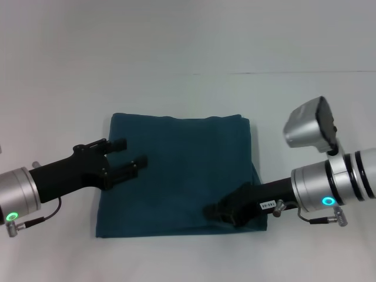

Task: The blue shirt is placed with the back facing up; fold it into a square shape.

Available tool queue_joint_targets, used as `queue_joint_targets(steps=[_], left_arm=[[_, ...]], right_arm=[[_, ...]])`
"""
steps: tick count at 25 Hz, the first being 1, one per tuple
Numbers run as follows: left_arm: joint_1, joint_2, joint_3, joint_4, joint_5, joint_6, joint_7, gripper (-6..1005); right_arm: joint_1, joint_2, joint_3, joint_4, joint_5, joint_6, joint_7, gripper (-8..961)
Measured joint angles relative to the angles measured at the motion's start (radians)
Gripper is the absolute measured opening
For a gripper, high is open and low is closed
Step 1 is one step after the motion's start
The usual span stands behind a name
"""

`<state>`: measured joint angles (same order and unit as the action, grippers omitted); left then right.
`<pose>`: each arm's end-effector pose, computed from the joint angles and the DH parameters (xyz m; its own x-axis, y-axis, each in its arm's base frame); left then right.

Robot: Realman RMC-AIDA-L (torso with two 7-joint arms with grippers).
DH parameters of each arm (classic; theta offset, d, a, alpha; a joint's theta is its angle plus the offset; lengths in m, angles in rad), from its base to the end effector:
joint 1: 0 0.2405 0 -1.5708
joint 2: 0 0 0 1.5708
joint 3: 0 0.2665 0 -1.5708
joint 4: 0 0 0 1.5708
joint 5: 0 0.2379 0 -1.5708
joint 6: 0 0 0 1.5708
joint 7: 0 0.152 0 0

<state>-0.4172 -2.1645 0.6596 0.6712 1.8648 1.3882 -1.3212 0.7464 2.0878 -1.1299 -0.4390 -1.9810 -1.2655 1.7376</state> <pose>-0.3097 0.3489 -0.0267 0.6922 0.3518 0.6302 0.6188 -0.7387 -0.2673 0.2361 0.3797 -0.1095 0.7890 -0.5857 -0.1854 -0.5920 -0.8055 0.0253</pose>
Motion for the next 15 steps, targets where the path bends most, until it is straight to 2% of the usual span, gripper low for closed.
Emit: queue_joint_targets(steps=[5,15], left_arm=[[0.001,0.000,0.000,0.000,-0.001,0.000,0.000,713],[0.002,0.000,0.000,-0.001,-0.001,0.001,0.001,713]], right_arm=[[-0.001,-0.001,-0.013,0.001,-0.031,0.038,0.053,16],[-0.036,-0.016,-0.011,-0.007,-0.032,0.033,0.071,18]])
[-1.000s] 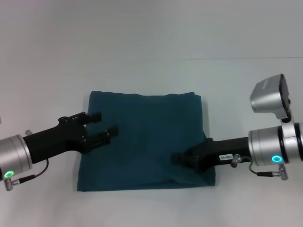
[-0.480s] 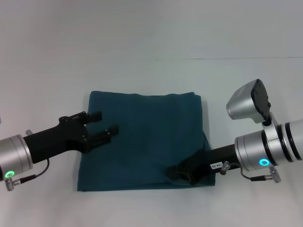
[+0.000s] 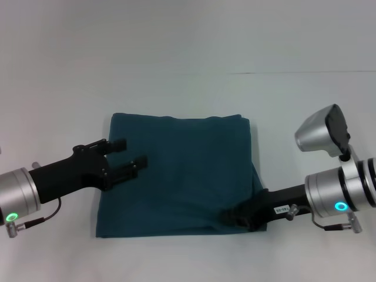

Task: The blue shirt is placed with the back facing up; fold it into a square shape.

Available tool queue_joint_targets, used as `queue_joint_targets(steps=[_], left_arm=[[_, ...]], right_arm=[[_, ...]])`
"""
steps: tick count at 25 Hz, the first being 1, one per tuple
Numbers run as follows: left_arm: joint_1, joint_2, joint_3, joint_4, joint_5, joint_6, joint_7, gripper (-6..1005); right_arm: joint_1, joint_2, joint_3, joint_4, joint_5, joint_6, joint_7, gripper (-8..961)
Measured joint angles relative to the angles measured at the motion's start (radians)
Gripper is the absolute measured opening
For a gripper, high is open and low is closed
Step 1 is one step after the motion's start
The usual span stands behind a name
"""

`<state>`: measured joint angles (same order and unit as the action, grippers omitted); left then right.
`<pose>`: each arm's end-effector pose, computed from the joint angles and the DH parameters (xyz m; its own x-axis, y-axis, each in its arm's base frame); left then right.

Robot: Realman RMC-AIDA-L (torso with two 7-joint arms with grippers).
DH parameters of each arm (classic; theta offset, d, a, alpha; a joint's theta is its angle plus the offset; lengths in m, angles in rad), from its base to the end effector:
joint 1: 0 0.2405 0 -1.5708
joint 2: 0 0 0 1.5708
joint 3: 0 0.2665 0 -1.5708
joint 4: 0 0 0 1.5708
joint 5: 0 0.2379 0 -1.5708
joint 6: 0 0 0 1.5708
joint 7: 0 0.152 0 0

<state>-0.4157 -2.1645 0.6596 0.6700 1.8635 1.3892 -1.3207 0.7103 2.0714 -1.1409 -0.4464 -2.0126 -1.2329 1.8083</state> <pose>-0.3101 0.3483 -0.0269 0.6906 0.3527 0.6314 0.6201 -0.7380 -0.2660 0.2592 0.3771 -0.1030 0.7417 -0.6529 -0.1535 -0.6630 -0.7484 -0.0200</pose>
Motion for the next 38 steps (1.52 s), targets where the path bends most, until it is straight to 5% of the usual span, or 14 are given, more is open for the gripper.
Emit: queue_joint_targets(steps=[18,31,38], left_arm=[[-0.001,0.000,0.000,0.002,-0.002,0.009,-0.005,714],[-0.007,0.000,0.001,0.009,-0.008,0.012,-0.008,715],[-0.002,0.002,-0.001,0.069,-0.022,0.040,-0.067,715]], right_arm=[[-0.057,-0.060,0.072,-0.024,0.001,-0.005,0.000,21],[-0.105,-0.045,0.262,-0.134,0.010,-0.101,-0.018,23],[-0.119,-0.054,0.371,-0.148,0.011,-0.207,-0.097,24]])
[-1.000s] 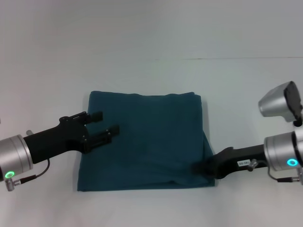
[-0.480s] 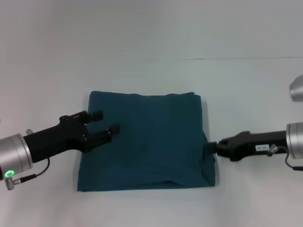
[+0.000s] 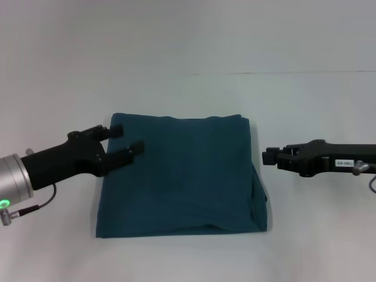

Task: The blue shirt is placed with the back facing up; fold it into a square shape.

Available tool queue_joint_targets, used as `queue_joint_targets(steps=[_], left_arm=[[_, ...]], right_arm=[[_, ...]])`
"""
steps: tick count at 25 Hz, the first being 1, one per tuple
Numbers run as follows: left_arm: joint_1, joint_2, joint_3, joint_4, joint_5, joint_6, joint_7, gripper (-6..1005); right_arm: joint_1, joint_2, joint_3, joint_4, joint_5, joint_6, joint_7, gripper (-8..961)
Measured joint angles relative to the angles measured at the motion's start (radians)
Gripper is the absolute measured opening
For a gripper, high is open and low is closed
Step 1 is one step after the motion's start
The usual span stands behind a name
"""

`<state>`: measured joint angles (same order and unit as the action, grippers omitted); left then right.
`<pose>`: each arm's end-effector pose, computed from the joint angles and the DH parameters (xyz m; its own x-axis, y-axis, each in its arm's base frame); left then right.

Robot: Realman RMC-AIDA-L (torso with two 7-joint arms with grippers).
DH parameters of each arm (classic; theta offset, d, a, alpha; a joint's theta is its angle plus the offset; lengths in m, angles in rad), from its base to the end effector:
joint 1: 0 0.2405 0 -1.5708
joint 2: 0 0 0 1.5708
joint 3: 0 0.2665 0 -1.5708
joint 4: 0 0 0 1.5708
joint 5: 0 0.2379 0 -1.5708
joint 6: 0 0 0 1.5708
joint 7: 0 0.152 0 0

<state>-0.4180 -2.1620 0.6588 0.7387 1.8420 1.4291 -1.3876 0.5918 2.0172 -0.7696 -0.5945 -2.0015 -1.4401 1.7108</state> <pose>-0.2989 0.3552 -0.0086 0.6755 0.3337 0.6575 0.6166 -0.7447 -0.2554 0.2846 0.3871 -0.0082 0.6611 -0.5943 -0.4580 -0.6895 -0.7219 -0.0585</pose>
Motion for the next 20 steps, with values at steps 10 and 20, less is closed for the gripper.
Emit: queue_joint_targets(steps=[10,20], left_arm=[[0.017,0.002,-0.081,0.047,-0.016,0.184,-0.075,716],[0.046,0.000,-0.090,0.056,-0.009,0.336,-0.065,714]], right_arm=[[-0.078,0.030,0.126,-0.107,0.053,-0.214,-0.184,361],[-0.122,0.016,0.150,-0.137,0.065,-0.286,-0.281,750]])
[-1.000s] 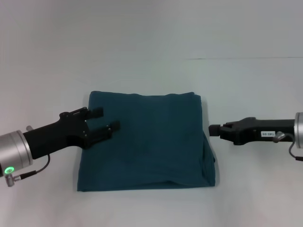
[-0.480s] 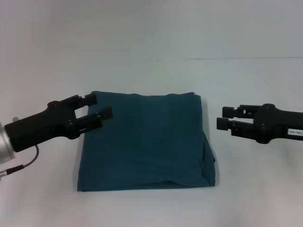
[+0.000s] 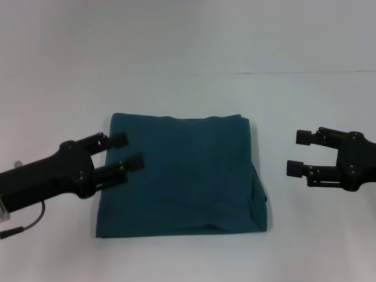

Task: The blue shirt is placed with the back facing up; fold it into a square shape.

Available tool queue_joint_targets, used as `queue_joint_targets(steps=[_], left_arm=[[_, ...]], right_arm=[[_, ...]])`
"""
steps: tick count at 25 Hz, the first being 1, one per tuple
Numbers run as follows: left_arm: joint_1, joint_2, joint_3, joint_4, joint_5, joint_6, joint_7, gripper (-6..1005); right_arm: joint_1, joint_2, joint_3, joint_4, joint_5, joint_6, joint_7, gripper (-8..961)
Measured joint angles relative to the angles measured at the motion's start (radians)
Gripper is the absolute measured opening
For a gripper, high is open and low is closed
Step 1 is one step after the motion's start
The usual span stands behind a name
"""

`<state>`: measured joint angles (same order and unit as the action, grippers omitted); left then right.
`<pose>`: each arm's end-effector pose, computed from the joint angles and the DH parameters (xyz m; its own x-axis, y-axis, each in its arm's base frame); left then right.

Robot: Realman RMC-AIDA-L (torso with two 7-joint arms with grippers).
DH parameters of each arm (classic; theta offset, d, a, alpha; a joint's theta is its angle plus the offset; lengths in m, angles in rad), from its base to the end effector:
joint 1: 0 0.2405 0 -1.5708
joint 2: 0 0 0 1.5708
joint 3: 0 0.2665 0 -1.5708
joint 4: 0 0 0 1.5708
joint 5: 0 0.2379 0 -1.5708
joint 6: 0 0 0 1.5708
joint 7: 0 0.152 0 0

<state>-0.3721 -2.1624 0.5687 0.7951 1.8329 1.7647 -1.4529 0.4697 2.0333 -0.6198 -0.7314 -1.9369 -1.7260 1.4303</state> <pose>-0.2854 0.3121 0.0159 0.5897 0.3258 0.7390 0.5452 -0.8356 -0.0666 0.2909 0.3429 0.0367 0.7428 -0.3199 -0.5882 -0.4680 -0.8762 -0.1146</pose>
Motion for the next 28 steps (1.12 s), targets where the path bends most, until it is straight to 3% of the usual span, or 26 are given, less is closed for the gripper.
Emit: queue_joint_targets(steps=[5,16,28], left_arm=[[0.001,0.000,0.033,0.015,0.005,0.035,0.002,713],[-0.023,0.005,0.068,0.056,0.149,0.070,-0.017,710],[-0.019,0.000,0.105,0.049,0.160,0.065,-0.022,714]], right_arm=[[0.003,-0.002,-0.009,-0.034,-0.004,-0.019,0.000,917],[0.071,-0.018,-0.125,-0.029,-0.085,-0.076,0.087,917],[0.110,0.016,-0.131,-0.020,-0.149,-0.060,0.092,917]])
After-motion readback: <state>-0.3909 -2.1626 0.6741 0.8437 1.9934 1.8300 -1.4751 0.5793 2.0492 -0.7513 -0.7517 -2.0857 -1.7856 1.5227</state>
